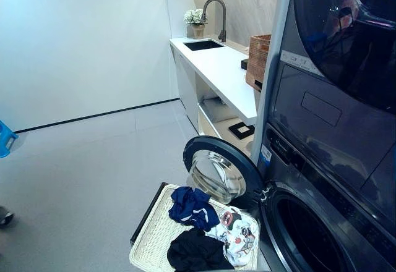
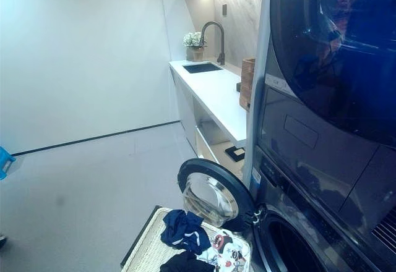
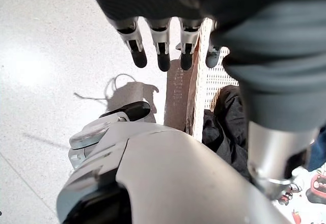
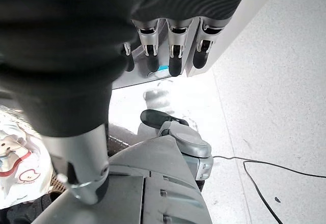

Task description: Put the clothes into the washing machine.

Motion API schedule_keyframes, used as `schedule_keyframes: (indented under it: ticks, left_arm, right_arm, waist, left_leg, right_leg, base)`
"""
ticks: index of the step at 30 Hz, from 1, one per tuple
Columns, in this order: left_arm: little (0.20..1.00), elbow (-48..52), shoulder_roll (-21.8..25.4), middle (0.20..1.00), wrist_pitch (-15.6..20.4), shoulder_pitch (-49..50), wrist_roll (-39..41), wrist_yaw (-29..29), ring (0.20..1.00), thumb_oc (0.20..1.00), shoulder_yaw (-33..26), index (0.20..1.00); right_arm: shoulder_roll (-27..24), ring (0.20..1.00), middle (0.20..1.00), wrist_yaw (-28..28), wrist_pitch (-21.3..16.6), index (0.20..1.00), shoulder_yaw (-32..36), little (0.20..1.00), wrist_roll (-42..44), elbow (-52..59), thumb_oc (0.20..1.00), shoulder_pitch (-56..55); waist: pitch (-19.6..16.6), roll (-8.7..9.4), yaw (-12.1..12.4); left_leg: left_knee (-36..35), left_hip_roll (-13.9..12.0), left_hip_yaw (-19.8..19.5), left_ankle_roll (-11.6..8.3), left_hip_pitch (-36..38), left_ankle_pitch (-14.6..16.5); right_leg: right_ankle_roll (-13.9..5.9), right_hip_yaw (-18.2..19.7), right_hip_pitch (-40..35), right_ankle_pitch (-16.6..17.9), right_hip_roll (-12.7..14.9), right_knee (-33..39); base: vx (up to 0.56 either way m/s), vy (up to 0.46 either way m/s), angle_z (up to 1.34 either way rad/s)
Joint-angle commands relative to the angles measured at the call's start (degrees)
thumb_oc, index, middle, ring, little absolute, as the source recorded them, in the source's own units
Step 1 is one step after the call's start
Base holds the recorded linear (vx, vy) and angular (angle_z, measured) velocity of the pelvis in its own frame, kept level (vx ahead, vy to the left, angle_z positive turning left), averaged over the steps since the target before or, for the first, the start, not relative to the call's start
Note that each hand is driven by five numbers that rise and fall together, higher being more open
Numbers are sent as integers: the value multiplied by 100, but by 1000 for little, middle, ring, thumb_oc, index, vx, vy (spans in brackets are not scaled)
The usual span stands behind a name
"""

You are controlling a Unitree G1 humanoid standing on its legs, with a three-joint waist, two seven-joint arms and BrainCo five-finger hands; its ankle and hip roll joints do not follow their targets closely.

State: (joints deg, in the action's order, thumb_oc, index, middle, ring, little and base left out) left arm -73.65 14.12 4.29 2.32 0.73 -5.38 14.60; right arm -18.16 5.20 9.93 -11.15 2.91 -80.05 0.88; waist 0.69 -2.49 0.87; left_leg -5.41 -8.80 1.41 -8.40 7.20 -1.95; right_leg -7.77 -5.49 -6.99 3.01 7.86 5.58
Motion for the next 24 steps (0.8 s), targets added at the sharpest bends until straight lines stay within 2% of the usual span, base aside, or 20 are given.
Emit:
schedule_keyframes:
  ticks: [1, 6, 24]
  left_arm:
    - [1000, -324, 185, 1000, -30, -531, -88, -32, 1000, 1000, -69, 1000]
    - [1000, -318, 198, 1000, -61, -514, 113, 53, 1000, 1000, -172, 1000]
    - [1000, -353, 170, 1000, -17, -477, 29, -88, 1000, 1000, -182, 1000]
  right_arm:
    - [87, 1000, 1000, -49, -20, 1000, 83, 1000, 36, -373, 1000, 485]
    - [56, 1000, 1000, -25, -12, 1000, 122, 1000, 10, -400, 1000, 485]
    - [91, 1000, 1000, -63, -45, 1000, 138, 1000, 2, -394, 1000, 429]
  waist:
    - [309, 279, 126]
    - [310, 279, 138]
    - [321, 299, 142]
  left_leg:
    - [41, 256, 280, 297, 199, 158]
    - [41, 252, 290, 300, 212, 166]
    - [41, 261, 271, 309, 201, 168]
  right_leg:
    - [-72, 26, 56, 167, 140, -58]
    - [-72, 16, 47, 162, 136, -58]
    - [-70, 24, 50, 164, 139, -58]
  base:
    - [0, 0, 0]
    - [0, 0, 0]
    - [0, 0, 0]
